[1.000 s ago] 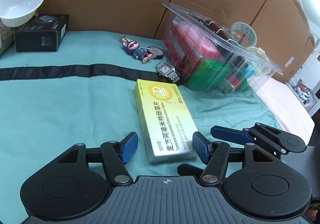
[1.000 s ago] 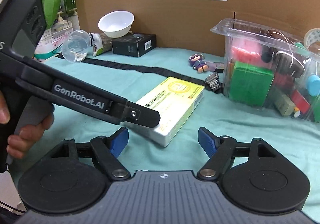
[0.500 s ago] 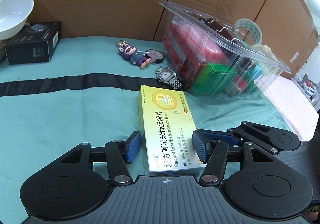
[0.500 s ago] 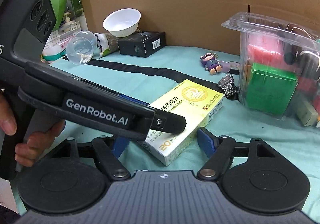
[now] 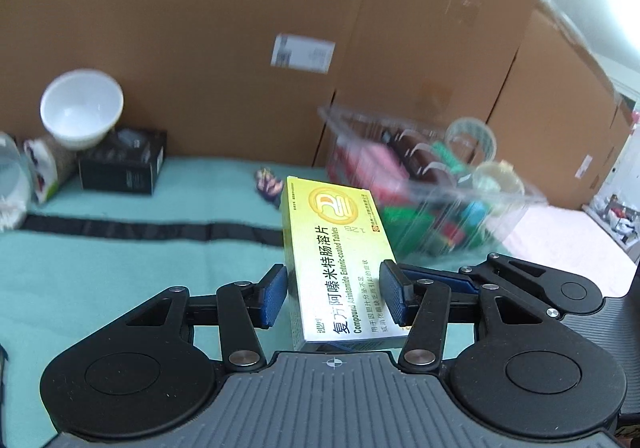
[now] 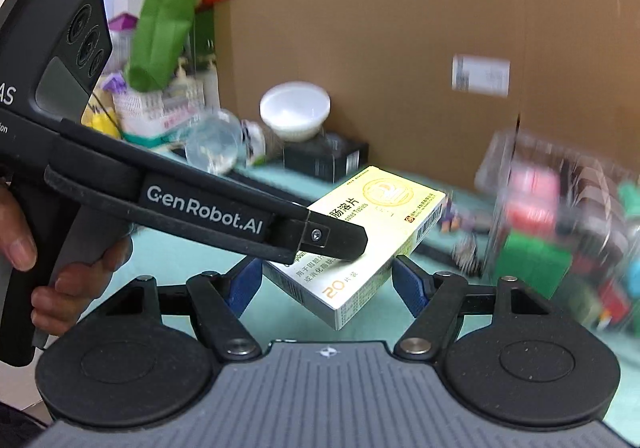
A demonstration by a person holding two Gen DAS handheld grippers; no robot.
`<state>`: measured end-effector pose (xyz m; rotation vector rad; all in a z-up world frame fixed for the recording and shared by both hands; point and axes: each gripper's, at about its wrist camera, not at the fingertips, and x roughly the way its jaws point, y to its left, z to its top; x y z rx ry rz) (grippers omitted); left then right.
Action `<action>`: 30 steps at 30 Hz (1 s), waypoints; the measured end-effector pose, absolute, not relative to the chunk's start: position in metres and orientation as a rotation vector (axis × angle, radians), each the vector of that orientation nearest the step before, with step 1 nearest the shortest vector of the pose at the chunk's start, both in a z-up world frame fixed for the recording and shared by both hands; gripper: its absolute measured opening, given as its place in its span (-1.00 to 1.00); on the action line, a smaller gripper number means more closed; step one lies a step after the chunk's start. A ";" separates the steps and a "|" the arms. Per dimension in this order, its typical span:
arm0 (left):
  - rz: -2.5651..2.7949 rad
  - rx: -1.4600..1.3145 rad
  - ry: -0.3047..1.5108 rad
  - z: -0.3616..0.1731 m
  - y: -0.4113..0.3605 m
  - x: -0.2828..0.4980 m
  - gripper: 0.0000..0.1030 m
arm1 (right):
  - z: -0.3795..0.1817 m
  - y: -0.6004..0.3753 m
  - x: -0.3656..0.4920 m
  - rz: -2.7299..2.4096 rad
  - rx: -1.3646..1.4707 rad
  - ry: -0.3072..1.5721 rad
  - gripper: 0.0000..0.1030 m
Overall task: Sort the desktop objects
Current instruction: 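Lift the medicine box and carry it over the plastic tray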
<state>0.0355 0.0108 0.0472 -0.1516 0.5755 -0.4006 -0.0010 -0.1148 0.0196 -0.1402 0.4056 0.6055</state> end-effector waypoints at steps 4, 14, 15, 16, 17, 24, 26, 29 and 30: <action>-0.428 -0.142 0.490 0.073 -0.004 0.035 0.02 | 0.042 -0.129 -0.004 0.567 -0.140 0.324 0.48; -0.506 -0.120 0.365 0.101 -0.070 0.092 0.03 | 0.072 -0.178 0.046 0.438 -0.169 0.248 0.49; -0.506 -0.132 0.366 0.100 -0.075 0.101 0.03 | 0.072 -0.184 0.057 0.440 -0.165 0.256 0.49; -0.504 -0.139 0.369 0.099 -0.080 0.109 0.03 | 0.072 -0.189 0.066 0.445 -0.161 0.263 0.49; -0.501 -0.140 0.368 0.097 -0.084 0.118 0.03 | 0.072 -0.193 0.076 0.450 -0.157 0.269 0.49; -0.473 -0.153 0.449 0.074 -0.102 0.176 0.37 | 0.053 -0.205 0.136 0.471 -0.178 0.336 0.52; -0.439 -0.175 0.485 0.066 -0.100 0.184 0.69 | 0.047 -0.207 0.145 0.434 -0.175 0.361 0.56; -0.414 -0.211 0.457 0.061 -0.085 0.176 0.91 | 0.043 -0.211 0.142 0.403 -0.158 0.342 0.73; -0.416 -0.208 0.453 0.061 -0.083 0.175 0.93 | 0.042 -0.211 0.140 0.386 -0.159 0.329 0.83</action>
